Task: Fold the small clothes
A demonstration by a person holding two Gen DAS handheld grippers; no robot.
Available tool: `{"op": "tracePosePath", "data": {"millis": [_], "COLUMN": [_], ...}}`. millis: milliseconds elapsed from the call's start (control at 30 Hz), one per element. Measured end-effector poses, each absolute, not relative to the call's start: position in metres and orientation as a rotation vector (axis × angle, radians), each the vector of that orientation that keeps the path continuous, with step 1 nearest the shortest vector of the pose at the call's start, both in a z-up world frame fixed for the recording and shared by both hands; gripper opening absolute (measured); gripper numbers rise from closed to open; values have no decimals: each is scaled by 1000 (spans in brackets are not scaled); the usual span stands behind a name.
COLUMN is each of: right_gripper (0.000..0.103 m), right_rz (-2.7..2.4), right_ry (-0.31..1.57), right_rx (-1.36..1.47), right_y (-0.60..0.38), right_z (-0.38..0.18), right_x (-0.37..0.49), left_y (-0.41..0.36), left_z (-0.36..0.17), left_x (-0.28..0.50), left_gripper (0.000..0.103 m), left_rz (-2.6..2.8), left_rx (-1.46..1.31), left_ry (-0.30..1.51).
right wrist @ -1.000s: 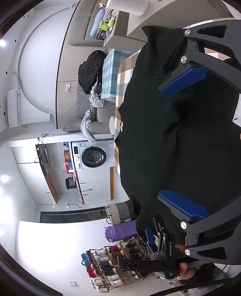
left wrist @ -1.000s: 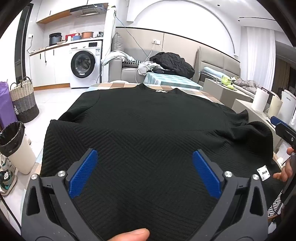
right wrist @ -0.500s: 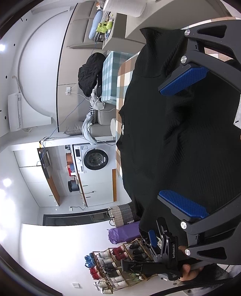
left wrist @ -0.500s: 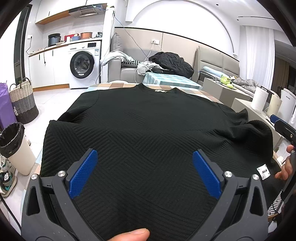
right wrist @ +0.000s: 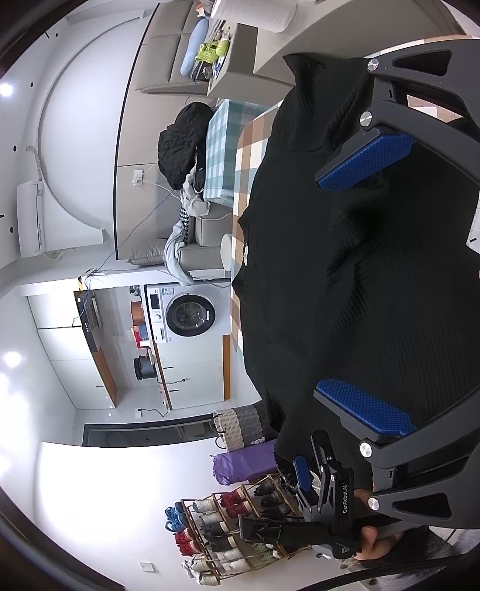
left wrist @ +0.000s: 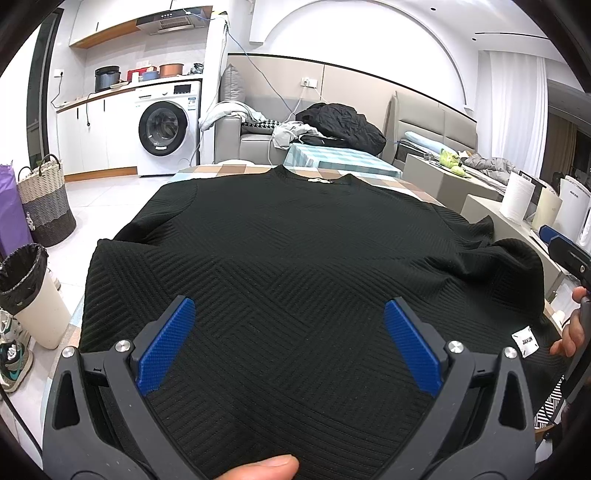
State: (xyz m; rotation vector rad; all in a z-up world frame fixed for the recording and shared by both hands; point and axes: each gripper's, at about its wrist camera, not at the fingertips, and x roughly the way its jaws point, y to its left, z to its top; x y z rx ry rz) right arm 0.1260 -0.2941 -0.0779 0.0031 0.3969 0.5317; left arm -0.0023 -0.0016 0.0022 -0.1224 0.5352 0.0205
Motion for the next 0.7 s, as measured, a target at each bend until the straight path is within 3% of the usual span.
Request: {"op": "tracePosePath", "data": {"millis": [700], "right_gripper": [103], "right_rz": [501], "right_ry": [404], "right_rx": [22], "right_y": [-299], "right_z": [-80], "right_x": [121], "left_y": [-2], "left_z": [2], "left_x": [-2], "left_gripper": [102], "left_rz": [21], "left_rx": [-120], "left_ry": [535]}}
